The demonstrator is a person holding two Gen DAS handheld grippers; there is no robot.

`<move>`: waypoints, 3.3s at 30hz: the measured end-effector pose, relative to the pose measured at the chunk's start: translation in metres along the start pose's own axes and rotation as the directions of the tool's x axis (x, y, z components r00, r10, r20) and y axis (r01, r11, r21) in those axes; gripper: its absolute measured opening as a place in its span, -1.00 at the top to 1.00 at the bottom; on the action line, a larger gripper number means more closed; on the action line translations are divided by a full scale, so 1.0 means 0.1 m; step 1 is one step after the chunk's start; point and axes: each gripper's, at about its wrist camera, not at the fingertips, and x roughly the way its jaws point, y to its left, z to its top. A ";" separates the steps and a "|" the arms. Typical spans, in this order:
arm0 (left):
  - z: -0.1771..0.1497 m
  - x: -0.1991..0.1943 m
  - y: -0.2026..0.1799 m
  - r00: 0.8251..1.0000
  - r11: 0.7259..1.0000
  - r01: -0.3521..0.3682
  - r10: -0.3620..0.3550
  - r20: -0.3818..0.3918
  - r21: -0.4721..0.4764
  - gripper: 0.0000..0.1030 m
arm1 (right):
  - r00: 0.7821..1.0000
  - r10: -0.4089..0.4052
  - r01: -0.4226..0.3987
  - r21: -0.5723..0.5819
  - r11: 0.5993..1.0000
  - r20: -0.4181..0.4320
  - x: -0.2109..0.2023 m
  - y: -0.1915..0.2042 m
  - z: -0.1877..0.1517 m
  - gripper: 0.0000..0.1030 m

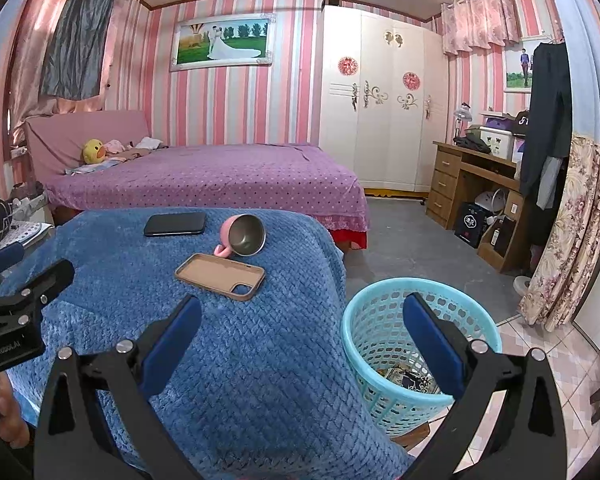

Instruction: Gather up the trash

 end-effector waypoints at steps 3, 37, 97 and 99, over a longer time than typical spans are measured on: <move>0.01 0.00 0.01 1.000 1.000 -0.002 0.002 0.000 -0.004 -0.90 | 1.000 0.002 -0.002 -0.002 1.000 0.005 -0.01 0.00 0.00 -0.91; 0.08 -0.02 0.04 1.000 1.000 -0.029 0.029 0.011 -0.007 -0.90 | 1.000 -0.010 0.010 0.007 1.000 0.009 0.03 -0.05 -0.03 -0.91; 0.07 0.01 0.04 0.999 1.000 -0.024 0.024 0.021 0.001 -0.90 | 1.000 -0.016 0.016 0.007 1.000 0.004 0.05 -0.11 -0.10 -0.91; 0.07 0.01 0.04 0.999 1.000 -0.025 0.025 0.020 0.001 -0.90 | 1.000 -0.016 0.016 0.007 1.000 0.003 0.05 -0.12 -0.11 -0.91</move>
